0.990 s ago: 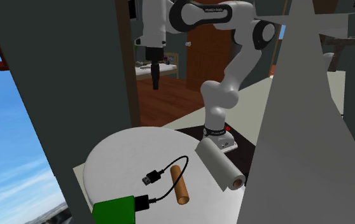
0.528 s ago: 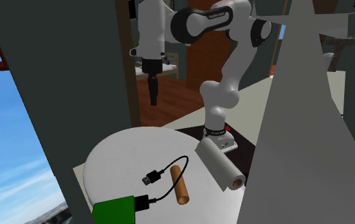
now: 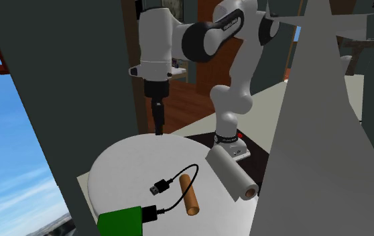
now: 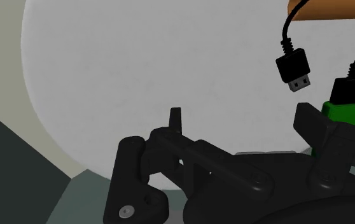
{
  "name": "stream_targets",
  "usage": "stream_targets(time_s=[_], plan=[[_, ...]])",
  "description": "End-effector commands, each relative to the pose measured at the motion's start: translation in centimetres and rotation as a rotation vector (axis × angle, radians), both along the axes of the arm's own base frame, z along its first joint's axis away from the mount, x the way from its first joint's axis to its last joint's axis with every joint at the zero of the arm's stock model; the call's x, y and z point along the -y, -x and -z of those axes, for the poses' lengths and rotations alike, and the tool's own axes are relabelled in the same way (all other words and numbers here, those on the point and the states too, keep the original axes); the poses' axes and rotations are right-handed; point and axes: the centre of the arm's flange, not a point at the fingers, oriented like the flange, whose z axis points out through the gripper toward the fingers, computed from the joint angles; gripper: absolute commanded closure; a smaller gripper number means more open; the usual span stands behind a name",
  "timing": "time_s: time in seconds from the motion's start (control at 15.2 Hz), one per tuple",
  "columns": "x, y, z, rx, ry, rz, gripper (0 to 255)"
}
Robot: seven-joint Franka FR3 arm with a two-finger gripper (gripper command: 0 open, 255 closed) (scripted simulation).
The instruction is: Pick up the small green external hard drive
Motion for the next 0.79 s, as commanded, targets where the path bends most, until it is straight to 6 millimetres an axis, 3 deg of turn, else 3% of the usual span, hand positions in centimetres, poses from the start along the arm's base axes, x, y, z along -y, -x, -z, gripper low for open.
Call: stream_targets(time_s=[0.0, 0.73], plan=[[-2.4, -0.5, 1.4, 0.001, 0.003, -0.010, 0], [-15.5, -3.5, 7.5, 0.002, 0.027, -0.066, 0]])
